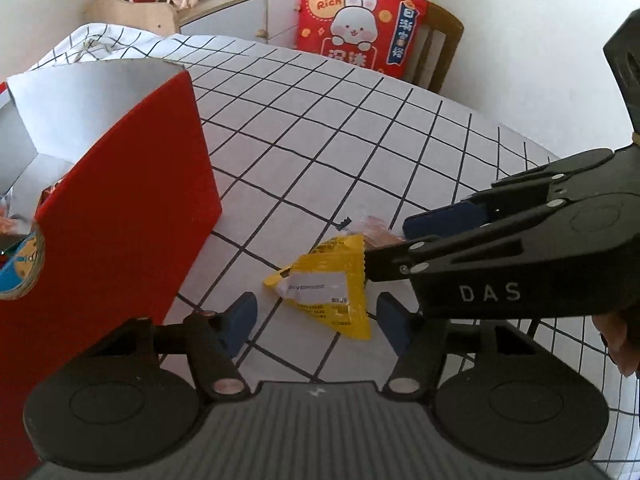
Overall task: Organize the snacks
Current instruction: 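Grasp the yellow M&M's packet with left tool while right tool grasps the clear wrapped snack, then carry the yellow packet and clear snack over the red box with both tools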
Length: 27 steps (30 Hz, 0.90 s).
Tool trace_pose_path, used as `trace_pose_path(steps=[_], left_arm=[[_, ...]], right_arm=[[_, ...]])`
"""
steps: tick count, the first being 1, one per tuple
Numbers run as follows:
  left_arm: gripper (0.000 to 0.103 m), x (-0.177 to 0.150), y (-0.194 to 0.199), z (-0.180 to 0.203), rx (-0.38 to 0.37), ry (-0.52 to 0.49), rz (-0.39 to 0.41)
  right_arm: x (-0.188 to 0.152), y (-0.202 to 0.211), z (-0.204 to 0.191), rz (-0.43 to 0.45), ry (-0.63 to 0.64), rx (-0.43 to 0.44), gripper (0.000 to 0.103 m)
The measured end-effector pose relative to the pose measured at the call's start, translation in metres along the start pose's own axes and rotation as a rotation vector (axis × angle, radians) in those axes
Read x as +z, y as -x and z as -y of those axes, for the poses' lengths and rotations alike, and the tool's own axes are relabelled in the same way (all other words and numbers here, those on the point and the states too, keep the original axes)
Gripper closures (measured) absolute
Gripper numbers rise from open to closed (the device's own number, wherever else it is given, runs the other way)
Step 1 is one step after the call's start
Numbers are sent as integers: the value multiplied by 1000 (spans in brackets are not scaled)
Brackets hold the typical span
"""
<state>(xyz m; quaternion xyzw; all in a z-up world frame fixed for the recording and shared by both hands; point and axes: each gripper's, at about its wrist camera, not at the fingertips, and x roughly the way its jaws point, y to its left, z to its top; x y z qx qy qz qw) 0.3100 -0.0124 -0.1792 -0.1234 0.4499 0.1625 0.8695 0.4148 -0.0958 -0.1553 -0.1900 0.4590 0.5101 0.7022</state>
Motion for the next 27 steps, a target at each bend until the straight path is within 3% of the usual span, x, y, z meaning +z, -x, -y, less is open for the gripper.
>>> trace_pose_path(steps=[4,5,7,12,19,27], left_arm=[[54,1,0,0,-19,-13,5],[58,2,0,0,-17,-22,4],[70,2,1,0,-23,-26,0],[78,0,4,-4,-32,-20,-2],[79,-10,21,-9,-57,-7,-13],[79,-19,63,-9,-72,-48,8]], right_arm=[[-2,1,1,14,-11,-13,73],[-3,0,1,13,-13,-16,83],[-5,1,1,18,-24,-23,85],[-10,7,-3,39,-63,-50,87],[-31,39,-6,107,-186,-85,87],[-58,77,-38,151,-240,-145,87]])
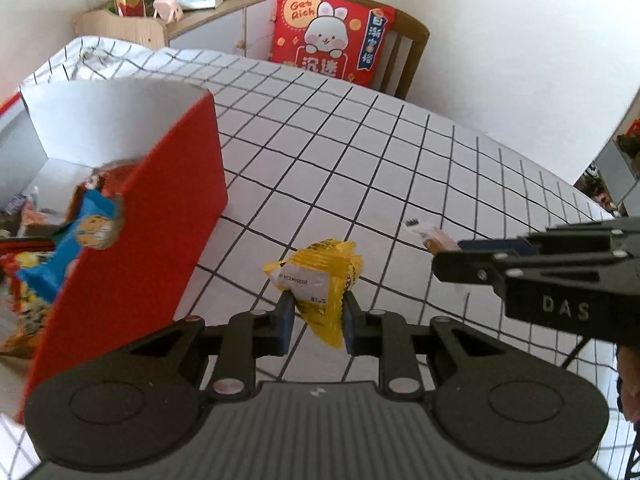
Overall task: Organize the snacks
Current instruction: 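Carry the yellow packet and clear snack over the red box with both tools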
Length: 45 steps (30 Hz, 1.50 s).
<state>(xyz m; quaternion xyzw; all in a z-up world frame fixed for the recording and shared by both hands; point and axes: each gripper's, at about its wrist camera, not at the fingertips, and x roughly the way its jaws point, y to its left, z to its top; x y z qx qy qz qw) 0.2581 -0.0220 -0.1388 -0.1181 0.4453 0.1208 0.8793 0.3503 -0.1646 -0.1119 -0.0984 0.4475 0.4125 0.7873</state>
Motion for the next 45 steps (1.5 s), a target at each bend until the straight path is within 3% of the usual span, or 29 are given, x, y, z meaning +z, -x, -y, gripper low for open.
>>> trace_pose_path(steps=[13,22,33,45], left_arm=[[79,-11,89,-17,-51,-28,51],[79,-23,140,-57,-95,-45,62],[79,-14,176,-135,-104,-61,103],[79,13,175,-230,-31,-37,138]], right_arm=[[-32,88,-65,119,-58,-68,87],[-39,118,-128,181,-96,-98,87],[-17,113,-218,231,-94,-113,87],[23,57,-284,226,-70,-152,86]])
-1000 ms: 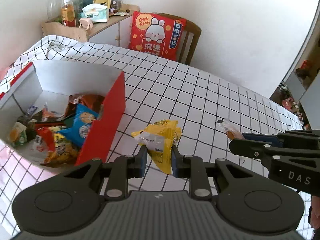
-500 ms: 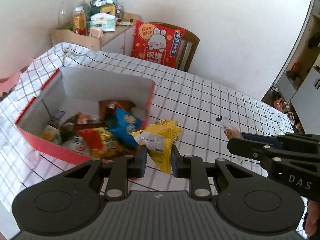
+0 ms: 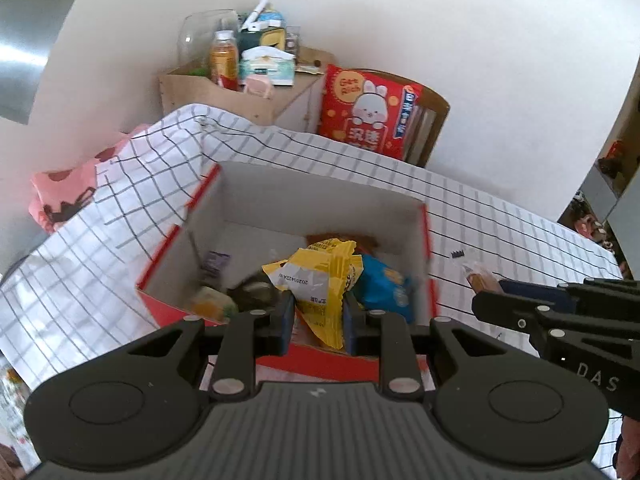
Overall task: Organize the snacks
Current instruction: 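Carry the yellow packet and clear snack over the red box with both tools, then open both tools to drop the yellow packet and clear snack into the box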
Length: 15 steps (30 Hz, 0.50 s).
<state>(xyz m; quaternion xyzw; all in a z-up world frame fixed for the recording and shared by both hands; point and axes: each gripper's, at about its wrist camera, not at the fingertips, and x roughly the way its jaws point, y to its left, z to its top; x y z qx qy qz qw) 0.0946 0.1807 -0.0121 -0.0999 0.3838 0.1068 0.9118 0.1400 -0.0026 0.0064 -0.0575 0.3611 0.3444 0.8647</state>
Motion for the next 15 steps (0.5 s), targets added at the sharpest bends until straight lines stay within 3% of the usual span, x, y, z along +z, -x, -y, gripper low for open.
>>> trace_pose_path(steps=[15], left_arm=[[79,25,-75,-63,44,5,-82]], right_arm=[[13,-96,-29,-103,-11,-49,86]])
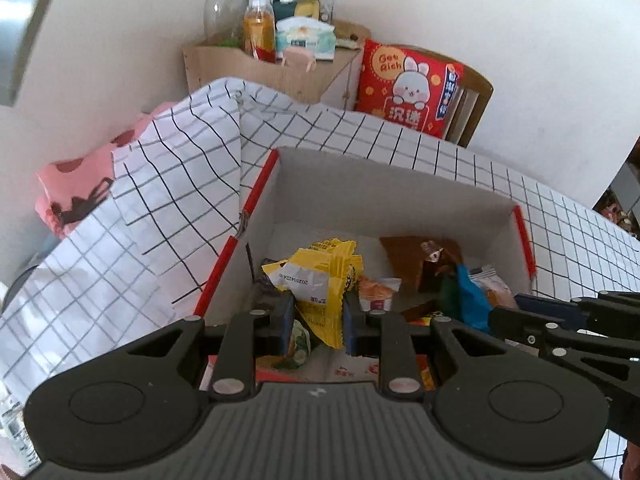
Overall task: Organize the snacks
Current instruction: 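Open both tools to drop the yellow packet and clear snack into the box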
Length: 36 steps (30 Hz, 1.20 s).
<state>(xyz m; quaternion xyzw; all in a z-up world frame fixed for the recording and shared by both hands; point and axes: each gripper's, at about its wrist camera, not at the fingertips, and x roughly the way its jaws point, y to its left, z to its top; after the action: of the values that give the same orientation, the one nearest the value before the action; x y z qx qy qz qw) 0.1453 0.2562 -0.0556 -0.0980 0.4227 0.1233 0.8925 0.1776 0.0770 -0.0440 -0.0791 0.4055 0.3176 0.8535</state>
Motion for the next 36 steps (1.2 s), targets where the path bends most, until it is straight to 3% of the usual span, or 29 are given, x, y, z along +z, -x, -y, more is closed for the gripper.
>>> trace_pose_path(steps=[10,24,27,31,36], left_arm=[[79,2,-50,1,-6,-30,-85],[78,-8,-67,13,-5,-71,-156],[71,-9,-63,12,-9,-66,-149],[47,-11,-52,10,-22,-53,-122],[47,-13,-33,14,-34,-72,-81]], right_arm=[[0,-49,13,-71,-16,-64,86],[-6,-59,12,-115,-1,-67,78],[-7,-53,12,-109,-5,-59,76],[-8,-43,11,-101,-18,-44,72],[-9,-26,10,-71,-22,-31,64]])
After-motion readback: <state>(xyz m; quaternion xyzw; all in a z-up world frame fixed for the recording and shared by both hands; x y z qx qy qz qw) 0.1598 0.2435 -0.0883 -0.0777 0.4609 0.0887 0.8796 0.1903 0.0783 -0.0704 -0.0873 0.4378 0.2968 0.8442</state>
